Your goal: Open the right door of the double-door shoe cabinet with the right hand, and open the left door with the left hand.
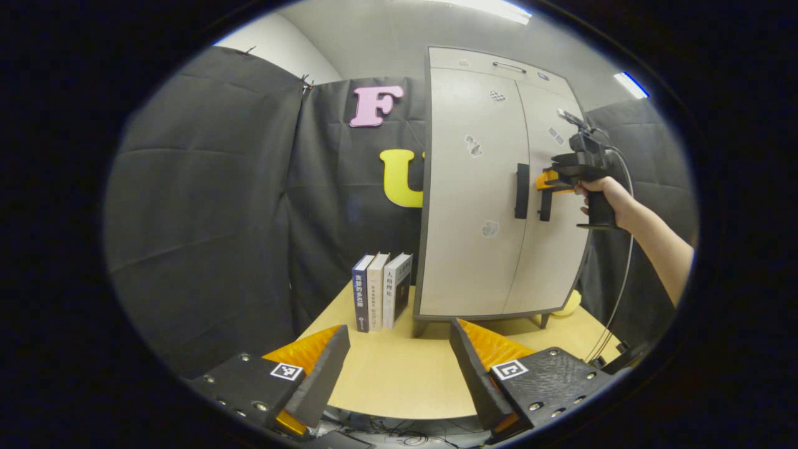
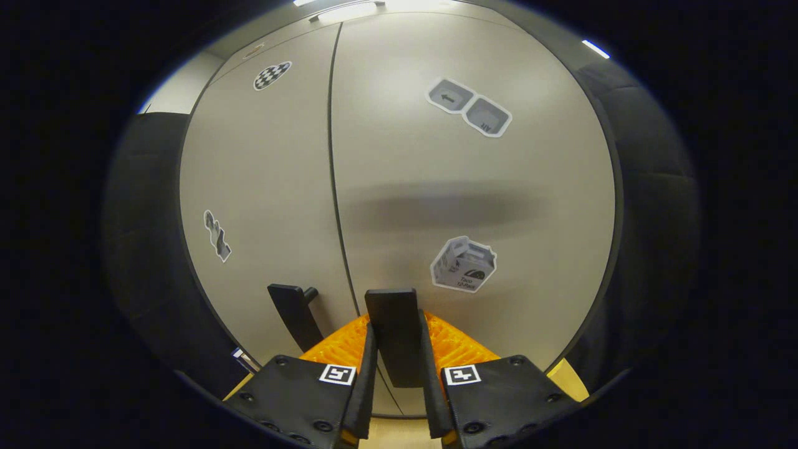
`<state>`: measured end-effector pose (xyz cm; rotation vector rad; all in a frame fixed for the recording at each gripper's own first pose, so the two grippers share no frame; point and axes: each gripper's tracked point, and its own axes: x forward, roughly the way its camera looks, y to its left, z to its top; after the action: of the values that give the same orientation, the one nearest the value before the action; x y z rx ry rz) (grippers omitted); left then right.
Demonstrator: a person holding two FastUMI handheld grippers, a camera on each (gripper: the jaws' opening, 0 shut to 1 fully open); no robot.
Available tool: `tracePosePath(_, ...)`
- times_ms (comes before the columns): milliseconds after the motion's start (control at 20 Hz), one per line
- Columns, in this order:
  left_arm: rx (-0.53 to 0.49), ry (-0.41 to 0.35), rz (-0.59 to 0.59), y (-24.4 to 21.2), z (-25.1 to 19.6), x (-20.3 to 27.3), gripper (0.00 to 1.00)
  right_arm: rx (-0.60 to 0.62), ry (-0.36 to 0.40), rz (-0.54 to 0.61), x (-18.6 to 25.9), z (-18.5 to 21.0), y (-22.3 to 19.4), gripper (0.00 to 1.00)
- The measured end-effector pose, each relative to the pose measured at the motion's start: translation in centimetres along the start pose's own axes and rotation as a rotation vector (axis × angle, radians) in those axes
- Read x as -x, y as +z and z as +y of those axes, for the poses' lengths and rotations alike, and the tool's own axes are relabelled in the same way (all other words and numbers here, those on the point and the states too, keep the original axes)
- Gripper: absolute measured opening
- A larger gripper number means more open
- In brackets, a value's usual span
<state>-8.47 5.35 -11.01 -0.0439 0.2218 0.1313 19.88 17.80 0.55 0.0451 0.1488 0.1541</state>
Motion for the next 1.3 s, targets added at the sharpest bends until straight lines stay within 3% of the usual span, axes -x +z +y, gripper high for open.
tracePosePath(150,-0.018,0.012,-0.003,0.1,0.3,0.3,0.93,0.033,-0.006,-0.022,-0.1,0.0,0.0,0.32)
tracePosePath(250,-0.012,0.015,-0.001,-0.1,0.4,0.5,0.94,0.049,0.004,-0.063,0.0,0.1,0.0,0.25)
tracePosePath(300,-0.004,0.015,-0.001,-0.1,0.3,0.6,0.92,0.054,0.019,-0.076,-0.3,0.0,-0.1,0.17)
tracePosePath(350,0.006,0.012,0.0,-0.1,0.2,0.9,0.92,0.057,0.034,-0.083,-0.2,0.0,0.1,0.17)
tracePosePath(450,0.02,0.004,0.001,-0.2,-0.3,1.3,0.92,0.059,0.067,-0.055,0.1,0.1,-0.1,0.08)
tracePosePath(950,0.076,-0.002,-0.045,1.7,-1.6,2.0,0.92,0.077,0.142,-0.052,4.8,-0.7,-1.1,0.05)
tracePosePath(1300,0.046,0.021,-0.051,2.3,-0.5,2.3,0.94,0.068,0.178,-0.053,8.2,-2.0,-1.6,0.07)
